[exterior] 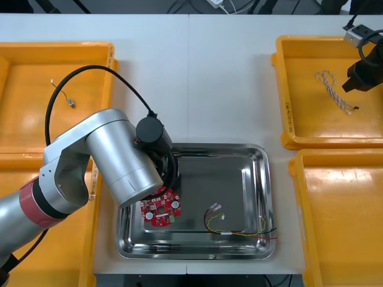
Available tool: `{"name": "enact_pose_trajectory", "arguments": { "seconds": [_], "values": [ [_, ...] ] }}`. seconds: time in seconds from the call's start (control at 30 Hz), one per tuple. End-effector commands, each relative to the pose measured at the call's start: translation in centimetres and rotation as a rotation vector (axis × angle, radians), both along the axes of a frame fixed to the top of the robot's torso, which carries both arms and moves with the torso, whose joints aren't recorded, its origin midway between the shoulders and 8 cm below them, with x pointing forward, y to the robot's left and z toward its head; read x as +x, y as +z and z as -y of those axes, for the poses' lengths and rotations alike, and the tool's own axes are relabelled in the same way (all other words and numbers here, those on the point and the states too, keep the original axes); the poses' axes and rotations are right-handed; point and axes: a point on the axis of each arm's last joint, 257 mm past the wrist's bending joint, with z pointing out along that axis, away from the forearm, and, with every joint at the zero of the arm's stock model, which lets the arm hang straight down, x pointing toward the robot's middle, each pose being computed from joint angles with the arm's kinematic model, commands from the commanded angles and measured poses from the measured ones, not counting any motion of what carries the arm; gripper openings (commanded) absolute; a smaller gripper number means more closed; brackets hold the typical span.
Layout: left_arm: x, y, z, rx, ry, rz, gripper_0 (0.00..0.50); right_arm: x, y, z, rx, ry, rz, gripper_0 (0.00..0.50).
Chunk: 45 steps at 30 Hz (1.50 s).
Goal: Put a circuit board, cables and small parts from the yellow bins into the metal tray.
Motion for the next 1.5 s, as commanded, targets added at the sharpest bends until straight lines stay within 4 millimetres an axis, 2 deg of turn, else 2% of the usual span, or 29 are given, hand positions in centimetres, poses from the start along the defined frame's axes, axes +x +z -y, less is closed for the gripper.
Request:
{"name": "enact_pose_trajectory", "arguments": {
  "seconds": [0.03, 0.27, 0.43, 0.7, 0.87, 1.03, 1.23, 1.5],
  "values": [
    [-0.5, 0.1, 0.7, -0.055, 0.047, 0.013, 0.5, 1.8, 2.7, -1.1, -0.028, 0.049, 0.064, 0.5],
    [-0.1, 0.5, 0.3, -0.057, 0.053, 0.022, 0.5, 2.9, 2.0, -1.6, -0.008, 0.05, 0.064, 0.5],
    [0.4, 1.5, 0.6, -0.082, 0.056, 0.026, 0.5, 3.5, 1.7, -1.8, -0.009, 0.05, 0.068, 0.5],
    [1.1, 3.6, 0.0, -0.093, 0.079, 0.014, 0.5, 3.9, 0.3, -2.0, -0.023, 0.062, 0.065, 0.5],
    [1.9, 5.9, -0.5, -0.115, 0.09, 0.03, 0.5, 3.9, -0.6, -2.0, -0.03, 0.071, 0.058, 0.5],
    [2.5, 7.4, -1.6, -0.125, 0.113, 0.047, 0.5, 3.7, -1.8, -2.1, -0.017, 0.074, 0.04, 0.5],
    [3.2, 9.9, -3.1, -0.135, 0.139, 0.051, 0.5, 3.7, -2.2, -2.3, -0.011, 0.077, 0.036, 0.5],
    [4.1, 13.2, -6.2, -0.137, 0.184, 0.065, 0.5, 3.9, -2.4, -2.6, -0.003, 0.073, 0.044, 0.5]
  ]
}}
